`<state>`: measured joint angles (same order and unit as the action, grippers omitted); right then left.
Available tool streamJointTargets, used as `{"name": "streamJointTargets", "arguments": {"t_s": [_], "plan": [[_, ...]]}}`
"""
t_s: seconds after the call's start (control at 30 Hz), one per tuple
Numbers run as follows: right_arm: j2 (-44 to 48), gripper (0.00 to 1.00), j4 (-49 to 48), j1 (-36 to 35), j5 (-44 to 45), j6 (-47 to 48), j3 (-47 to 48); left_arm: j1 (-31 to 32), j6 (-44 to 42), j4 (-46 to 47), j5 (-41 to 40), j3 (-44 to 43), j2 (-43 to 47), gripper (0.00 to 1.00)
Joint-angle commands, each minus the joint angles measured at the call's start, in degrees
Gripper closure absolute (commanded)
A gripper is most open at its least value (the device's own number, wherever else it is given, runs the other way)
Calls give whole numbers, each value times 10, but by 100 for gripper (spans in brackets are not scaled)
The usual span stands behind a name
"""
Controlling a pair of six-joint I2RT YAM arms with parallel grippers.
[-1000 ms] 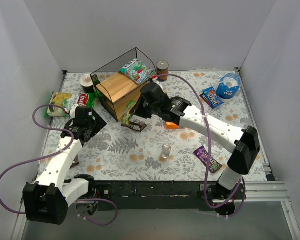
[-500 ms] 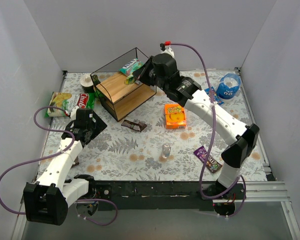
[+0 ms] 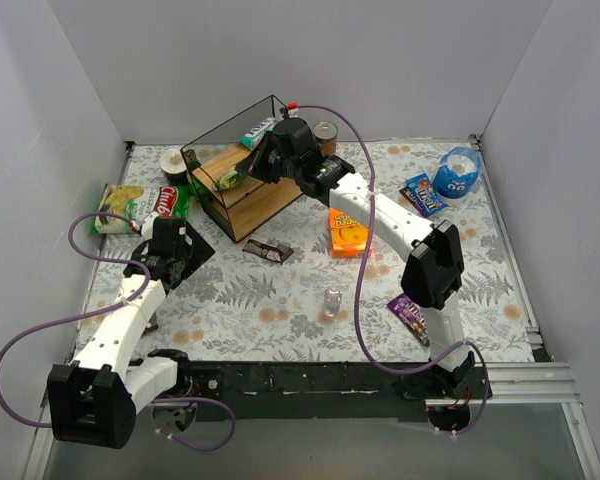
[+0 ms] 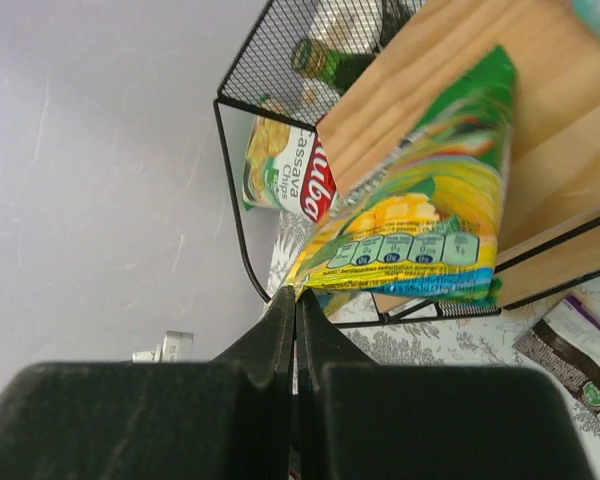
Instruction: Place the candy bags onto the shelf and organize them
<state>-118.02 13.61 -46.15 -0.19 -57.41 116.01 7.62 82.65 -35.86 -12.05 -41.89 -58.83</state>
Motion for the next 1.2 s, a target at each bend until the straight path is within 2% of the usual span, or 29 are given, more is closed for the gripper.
{"name": "streamJointTargets", "arguments": {"t_s": [0.0,0.1,0.33,0.57,0.77,1.03,1.13,1.17], "plan": [[22,99,-83,11,-45,-32,-32,1,-7,-7,-17,-14,4,18],[24,99,-116,19,-62,-53,-84,1,-7,-7,-17,-14,4,18],[2,99,-122,30,-89,-89,-110,0,-5,-8,-14,-14,1,18],[16,99,-182,26,-15,-138,-163,1,-6,-11,-16,-16,4,18],[4,99,-195,15,31,-146,-163,1,-7,-11,-16,-17,2,18],[-16,99,-181,15,47,-142,-133,1,-11,-11,-18,-18,3,18],[-20,87,-170,16,43,-133,-123,1,-12,-11,-18,-20,1,18],[-19,80,-169,16,43,-130,-123,1,-13,-11,-18,-21,0,18]]}}
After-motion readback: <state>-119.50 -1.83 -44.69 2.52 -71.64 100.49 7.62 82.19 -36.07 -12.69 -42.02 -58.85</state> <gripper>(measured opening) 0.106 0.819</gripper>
